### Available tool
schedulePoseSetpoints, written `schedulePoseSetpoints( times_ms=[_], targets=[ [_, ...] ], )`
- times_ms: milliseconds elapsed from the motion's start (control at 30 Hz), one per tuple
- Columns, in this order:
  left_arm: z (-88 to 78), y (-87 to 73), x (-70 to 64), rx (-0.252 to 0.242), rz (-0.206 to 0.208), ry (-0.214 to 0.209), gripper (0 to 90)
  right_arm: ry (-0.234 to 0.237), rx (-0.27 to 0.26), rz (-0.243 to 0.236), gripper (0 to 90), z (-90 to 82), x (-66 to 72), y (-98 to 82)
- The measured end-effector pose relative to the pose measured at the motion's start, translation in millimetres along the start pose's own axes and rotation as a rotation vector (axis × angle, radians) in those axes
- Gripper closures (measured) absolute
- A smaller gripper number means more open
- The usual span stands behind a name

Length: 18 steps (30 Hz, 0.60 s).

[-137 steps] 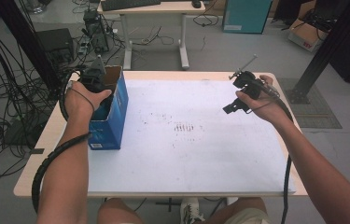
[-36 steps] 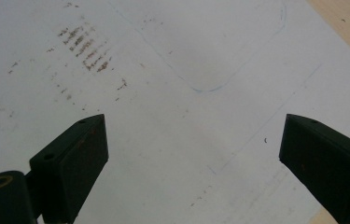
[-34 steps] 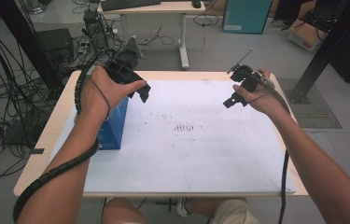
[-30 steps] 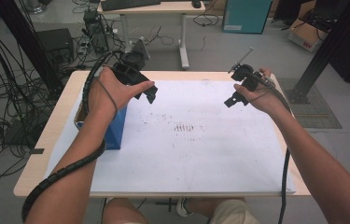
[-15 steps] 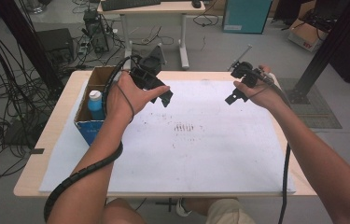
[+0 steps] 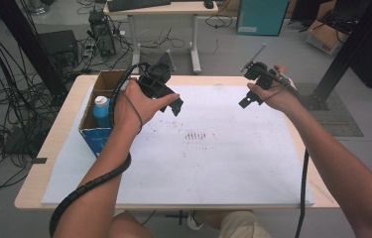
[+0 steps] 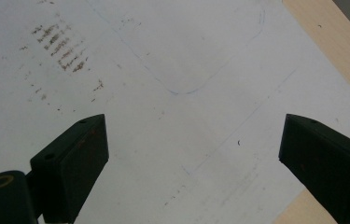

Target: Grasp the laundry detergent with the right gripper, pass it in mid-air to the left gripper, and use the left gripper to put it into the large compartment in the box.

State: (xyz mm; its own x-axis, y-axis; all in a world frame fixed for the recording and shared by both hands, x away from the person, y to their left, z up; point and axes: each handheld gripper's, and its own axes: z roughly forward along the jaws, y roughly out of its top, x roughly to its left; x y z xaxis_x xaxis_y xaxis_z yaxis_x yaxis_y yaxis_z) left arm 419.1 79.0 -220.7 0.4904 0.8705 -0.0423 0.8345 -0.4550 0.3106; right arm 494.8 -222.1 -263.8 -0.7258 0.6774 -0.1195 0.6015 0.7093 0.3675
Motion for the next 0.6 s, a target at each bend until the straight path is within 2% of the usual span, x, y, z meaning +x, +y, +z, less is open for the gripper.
schedulePoseSetpoints(
  times_ms=[267, 600],
  targets=[
    [3.2, 0.5, 0.2, -0.001, 0.002, -0.003, 7.9, -0.003, 0.011, -0.005, 8.2, 1.6, 1.3, 1.8],
    [4.0, 3.8, -5.9, -0.009, 0.011, 0.004, 7.7, -0.005, 0.006, -0.008, 8.2, -0.1, -0.1, 0.0]
  ],
)
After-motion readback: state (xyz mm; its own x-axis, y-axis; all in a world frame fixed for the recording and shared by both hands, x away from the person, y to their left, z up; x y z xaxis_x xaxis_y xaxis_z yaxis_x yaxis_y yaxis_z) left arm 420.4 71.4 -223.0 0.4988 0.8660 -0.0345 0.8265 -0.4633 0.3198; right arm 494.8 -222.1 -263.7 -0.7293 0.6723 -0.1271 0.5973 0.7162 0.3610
